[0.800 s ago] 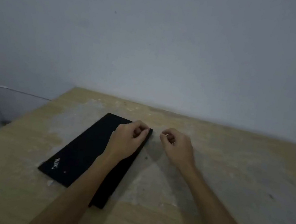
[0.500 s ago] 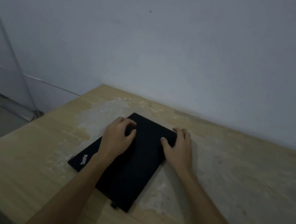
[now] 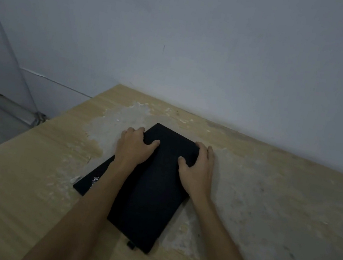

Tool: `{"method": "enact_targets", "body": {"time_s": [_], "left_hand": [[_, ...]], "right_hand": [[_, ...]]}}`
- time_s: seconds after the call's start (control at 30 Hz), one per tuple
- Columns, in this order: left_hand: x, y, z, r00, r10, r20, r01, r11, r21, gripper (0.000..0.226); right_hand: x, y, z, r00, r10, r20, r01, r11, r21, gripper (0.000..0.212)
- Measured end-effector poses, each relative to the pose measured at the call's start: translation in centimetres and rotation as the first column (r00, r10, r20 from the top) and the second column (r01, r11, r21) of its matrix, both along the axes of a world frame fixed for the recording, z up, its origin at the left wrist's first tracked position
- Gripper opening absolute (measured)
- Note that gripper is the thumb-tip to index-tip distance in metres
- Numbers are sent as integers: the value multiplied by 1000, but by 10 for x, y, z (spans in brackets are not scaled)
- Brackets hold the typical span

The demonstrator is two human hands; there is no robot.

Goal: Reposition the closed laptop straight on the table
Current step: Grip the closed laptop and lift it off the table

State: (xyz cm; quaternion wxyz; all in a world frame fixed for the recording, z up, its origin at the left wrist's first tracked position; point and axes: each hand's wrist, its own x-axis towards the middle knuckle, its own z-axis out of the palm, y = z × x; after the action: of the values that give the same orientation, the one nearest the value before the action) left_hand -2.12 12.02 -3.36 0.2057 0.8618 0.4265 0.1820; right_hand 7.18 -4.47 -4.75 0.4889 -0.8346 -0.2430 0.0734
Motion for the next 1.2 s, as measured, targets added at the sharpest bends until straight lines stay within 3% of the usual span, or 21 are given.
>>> {"method": "enact_targets", "body": {"time_s": [0.13, 0.33, 0.47, 0.6, 0.7, 0.83, 1.13, 1.2], "left_hand": [[9, 9, 4, 999, 48, 25, -45, 992, -117, 59], [7, 21, 21, 997, -22, 77, 31, 992, -123, 54], [4, 23, 31, 985, -91, 146, 115, 980, -165, 56], [6, 18, 39, 970, -50, 237, 105, 968, -229, 54], [10, 12, 41, 938, 2, 347, 102, 954, -282, 49], [20, -2, 49, 880, 78, 468, 112, 924, -365, 43], [51, -49, 67, 812, 52, 582, 333, 778, -533, 29], [59, -57, 79, 797, 16, 604, 374, 772, -514, 26]], "right_hand": [[-3, 1, 5, 1000, 1, 3, -2, 996, 86, 53], [-9, -1, 20, 998, -63, 31, 52, 954, 295, 41], [-4, -6, 30, 996, -84, 31, 68, 936, 344, 40], [4, -12, 46, 994, -100, -36, 106, 901, 422, 51], [13, -20, 58, 987, -19, -157, 82, 909, 409, 60], [19, -39, 66, 982, 84, -167, -23, 942, 336, 52], [51, -110, 102, 988, 155, 18, -151, 916, 373, 47], [62, -128, 113, 984, 169, 52, -176, 914, 365, 44]]}}
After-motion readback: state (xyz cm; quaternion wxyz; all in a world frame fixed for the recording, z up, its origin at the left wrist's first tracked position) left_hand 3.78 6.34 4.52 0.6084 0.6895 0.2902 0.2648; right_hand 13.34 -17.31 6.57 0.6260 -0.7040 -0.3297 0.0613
